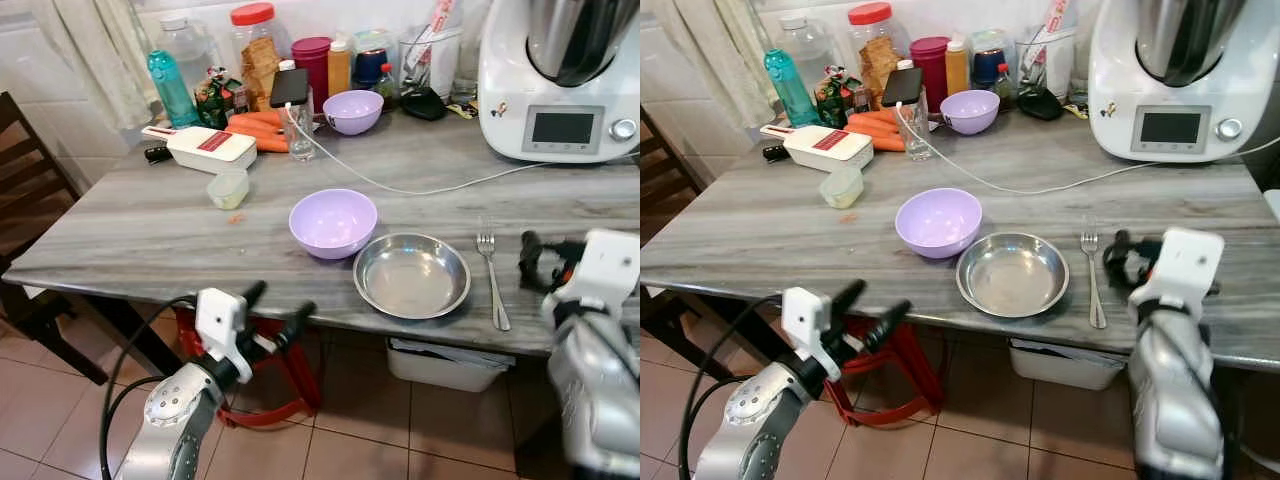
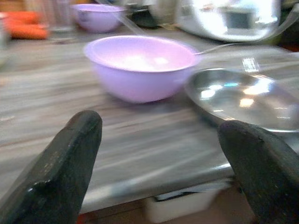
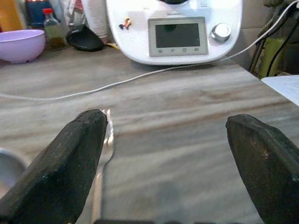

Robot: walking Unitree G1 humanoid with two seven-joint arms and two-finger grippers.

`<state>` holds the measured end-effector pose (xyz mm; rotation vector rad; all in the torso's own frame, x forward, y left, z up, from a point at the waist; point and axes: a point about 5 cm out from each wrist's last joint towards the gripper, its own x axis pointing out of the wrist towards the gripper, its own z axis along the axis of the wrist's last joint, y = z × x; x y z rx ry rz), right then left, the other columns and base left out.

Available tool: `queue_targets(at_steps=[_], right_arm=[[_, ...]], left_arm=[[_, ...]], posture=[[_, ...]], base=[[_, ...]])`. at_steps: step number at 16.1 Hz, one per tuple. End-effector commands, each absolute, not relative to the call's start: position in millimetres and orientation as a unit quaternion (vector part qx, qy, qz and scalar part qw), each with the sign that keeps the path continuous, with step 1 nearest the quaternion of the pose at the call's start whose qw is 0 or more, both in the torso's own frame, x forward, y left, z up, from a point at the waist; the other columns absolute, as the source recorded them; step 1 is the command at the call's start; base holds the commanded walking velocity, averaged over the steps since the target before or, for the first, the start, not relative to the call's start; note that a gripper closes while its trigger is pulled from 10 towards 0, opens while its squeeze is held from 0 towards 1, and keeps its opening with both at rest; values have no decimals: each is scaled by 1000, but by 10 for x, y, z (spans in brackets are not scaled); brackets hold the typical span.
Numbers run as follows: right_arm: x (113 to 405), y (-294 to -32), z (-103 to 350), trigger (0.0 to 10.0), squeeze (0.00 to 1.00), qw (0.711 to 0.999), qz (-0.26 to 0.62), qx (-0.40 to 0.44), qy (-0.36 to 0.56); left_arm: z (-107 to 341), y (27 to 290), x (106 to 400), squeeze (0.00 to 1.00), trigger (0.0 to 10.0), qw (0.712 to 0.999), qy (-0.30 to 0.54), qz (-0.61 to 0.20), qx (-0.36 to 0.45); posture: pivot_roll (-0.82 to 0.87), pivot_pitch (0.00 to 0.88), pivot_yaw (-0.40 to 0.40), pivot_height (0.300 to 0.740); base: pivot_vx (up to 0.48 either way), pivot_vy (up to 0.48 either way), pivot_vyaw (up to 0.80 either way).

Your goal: Setting the table

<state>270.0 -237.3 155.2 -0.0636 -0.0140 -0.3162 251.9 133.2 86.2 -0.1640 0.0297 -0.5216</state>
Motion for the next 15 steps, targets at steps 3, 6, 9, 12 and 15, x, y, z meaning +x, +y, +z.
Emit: queue_targets(at_steps=[3,6,9,12,15], right_arm=[[2618,-2164,1540,10000,1000,991,-127,-31,-26],[2588,-2045,1459,10000,0,994,-106,-21,-22],[2514,-2017,1415,10000,0,995,-97,-5,-26],[2377,-1995,1354,10000,0,996,-87,-4,-23],[2304,-1967,1286,10000,0,997,-74,-4,-9]], left_arm=[[806,1491,2597,0,10000,987,20,-152,-44],[796,1563,2701,0,10000,995,34,-91,-37],[811,1629,2726,0,10000,998,30,-54,-33],[775,1737,2632,0,10000,999,36,-30,-28],[738,1794,2571,0,10000,999,44,-15,-21]], posture=[[-102,0,116,740],[-102,0,112,740],[-98,0,109,740],[-93,0,105,740],[-89,0,102,740]], base=[[0,0,0],[0,0,0],[0,0,0],[0,0,0],[0,0,-440]])
